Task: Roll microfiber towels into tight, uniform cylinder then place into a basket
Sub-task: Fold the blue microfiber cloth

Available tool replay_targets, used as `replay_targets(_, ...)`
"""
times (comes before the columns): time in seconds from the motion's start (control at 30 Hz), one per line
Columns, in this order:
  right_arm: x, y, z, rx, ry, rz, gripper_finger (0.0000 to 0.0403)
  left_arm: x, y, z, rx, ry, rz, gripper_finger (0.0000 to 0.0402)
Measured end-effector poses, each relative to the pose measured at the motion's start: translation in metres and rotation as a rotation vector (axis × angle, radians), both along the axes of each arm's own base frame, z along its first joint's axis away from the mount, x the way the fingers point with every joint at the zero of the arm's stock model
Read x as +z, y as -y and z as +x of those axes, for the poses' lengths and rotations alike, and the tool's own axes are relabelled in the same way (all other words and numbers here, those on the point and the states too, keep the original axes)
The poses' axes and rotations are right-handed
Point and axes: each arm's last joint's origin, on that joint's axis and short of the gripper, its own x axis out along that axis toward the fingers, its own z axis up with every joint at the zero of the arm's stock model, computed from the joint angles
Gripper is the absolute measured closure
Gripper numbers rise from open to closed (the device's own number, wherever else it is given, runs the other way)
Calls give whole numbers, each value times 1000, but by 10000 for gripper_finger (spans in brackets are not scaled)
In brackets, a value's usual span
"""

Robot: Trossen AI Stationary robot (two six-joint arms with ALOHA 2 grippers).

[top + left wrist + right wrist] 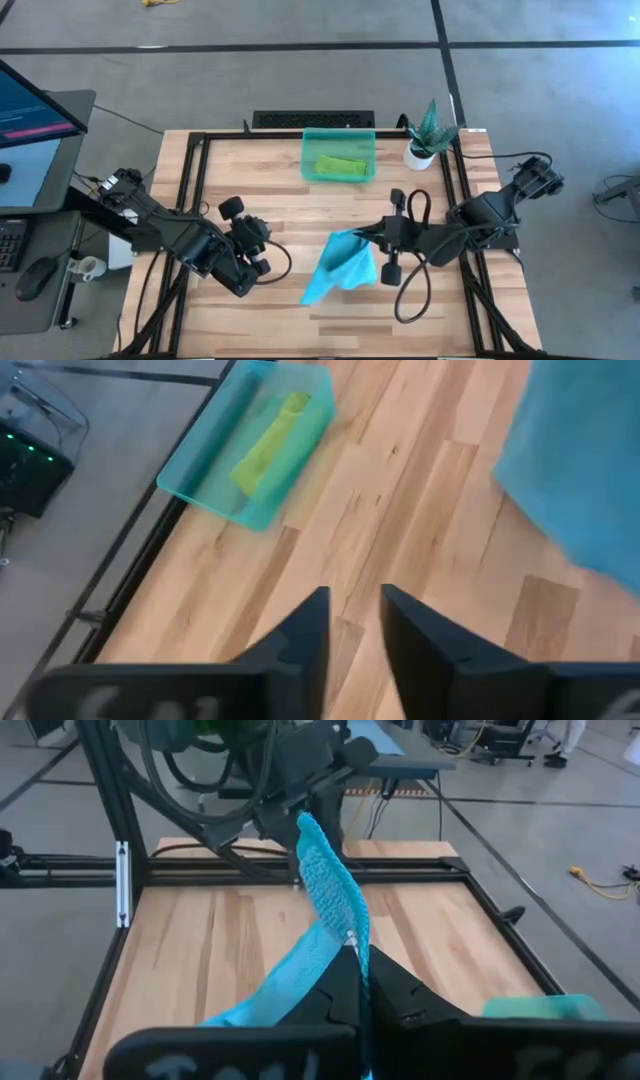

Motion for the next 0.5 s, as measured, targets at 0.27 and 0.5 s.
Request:
replay_targets(0.27, 14, 10, -1, -29, 8, 4, 393, -4, -1, 4, 2, 13, 17, 234)
replay_targets(0.5, 16, 18, 0, -54, -14, -8, 387, -53, 15, 22, -100, 87, 9, 231)
